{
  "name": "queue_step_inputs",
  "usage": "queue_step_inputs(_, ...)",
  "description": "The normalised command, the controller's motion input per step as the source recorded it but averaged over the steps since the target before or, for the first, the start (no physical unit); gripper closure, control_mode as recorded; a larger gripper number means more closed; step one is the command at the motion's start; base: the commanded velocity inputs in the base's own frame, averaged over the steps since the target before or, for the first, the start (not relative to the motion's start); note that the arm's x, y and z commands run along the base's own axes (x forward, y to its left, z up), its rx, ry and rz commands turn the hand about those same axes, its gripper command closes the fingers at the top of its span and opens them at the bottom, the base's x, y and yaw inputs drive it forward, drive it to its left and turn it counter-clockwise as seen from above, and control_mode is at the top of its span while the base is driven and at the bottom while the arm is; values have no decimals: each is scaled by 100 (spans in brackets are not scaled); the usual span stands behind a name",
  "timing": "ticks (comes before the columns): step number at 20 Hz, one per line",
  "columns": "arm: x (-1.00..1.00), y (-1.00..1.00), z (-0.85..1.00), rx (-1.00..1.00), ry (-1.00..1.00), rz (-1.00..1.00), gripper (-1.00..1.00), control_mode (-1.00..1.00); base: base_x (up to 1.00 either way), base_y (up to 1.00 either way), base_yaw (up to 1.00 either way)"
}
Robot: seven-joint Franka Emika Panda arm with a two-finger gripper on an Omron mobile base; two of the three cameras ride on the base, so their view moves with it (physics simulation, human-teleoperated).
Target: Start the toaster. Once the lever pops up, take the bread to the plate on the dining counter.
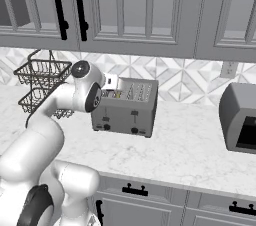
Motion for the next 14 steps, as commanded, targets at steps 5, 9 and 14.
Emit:
queue_step_inputs(5, 49, 3, 0, 0, -4, 3, -100, -100, 0, 0, 0)
queue_step_inputs(9, 67, 6, -3, 2, 0, 1, -100, -100, 0, 0, 0)
queue_step_inputs(14, 12, 0, -27, 7, -2, 0, -100, -100, 0, 0, 0)
